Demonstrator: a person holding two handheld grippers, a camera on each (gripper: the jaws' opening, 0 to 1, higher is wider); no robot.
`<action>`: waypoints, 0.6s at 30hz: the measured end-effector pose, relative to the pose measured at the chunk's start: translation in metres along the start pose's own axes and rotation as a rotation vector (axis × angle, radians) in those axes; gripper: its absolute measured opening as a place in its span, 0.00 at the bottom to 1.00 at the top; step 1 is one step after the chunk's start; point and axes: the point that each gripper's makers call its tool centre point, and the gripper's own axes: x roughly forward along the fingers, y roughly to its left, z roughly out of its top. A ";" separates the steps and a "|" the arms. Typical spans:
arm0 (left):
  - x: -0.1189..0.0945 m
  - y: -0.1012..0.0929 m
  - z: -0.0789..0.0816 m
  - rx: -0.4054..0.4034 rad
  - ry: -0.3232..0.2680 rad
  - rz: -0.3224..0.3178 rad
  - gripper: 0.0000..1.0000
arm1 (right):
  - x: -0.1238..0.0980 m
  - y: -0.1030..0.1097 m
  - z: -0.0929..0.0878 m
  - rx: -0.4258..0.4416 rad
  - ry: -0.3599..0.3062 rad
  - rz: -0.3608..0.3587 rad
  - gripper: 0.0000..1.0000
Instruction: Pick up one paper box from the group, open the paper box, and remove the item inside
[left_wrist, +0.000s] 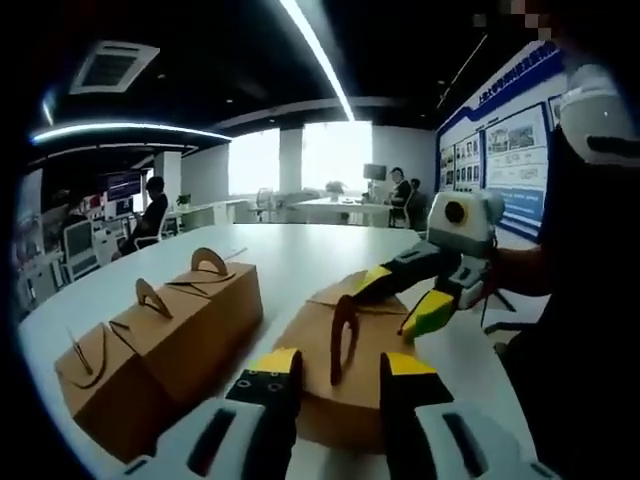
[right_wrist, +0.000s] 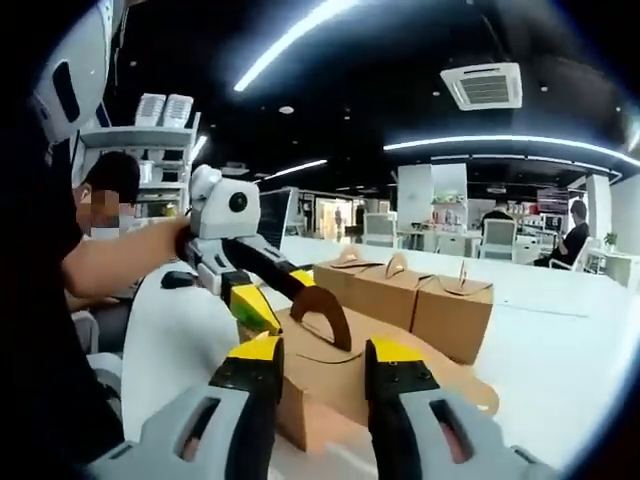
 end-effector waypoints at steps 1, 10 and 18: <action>0.001 -0.003 0.000 0.004 0.000 0.001 0.32 | 0.000 0.000 0.000 0.001 -0.003 0.002 0.33; -0.002 0.000 0.003 0.025 -0.038 0.097 0.37 | -0.001 -0.001 0.000 0.031 -0.001 0.040 0.34; 0.001 -0.017 0.006 0.030 -0.031 0.136 0.40 | -0.003 0.000 0.000 0.040 -0.020 0.064 0.34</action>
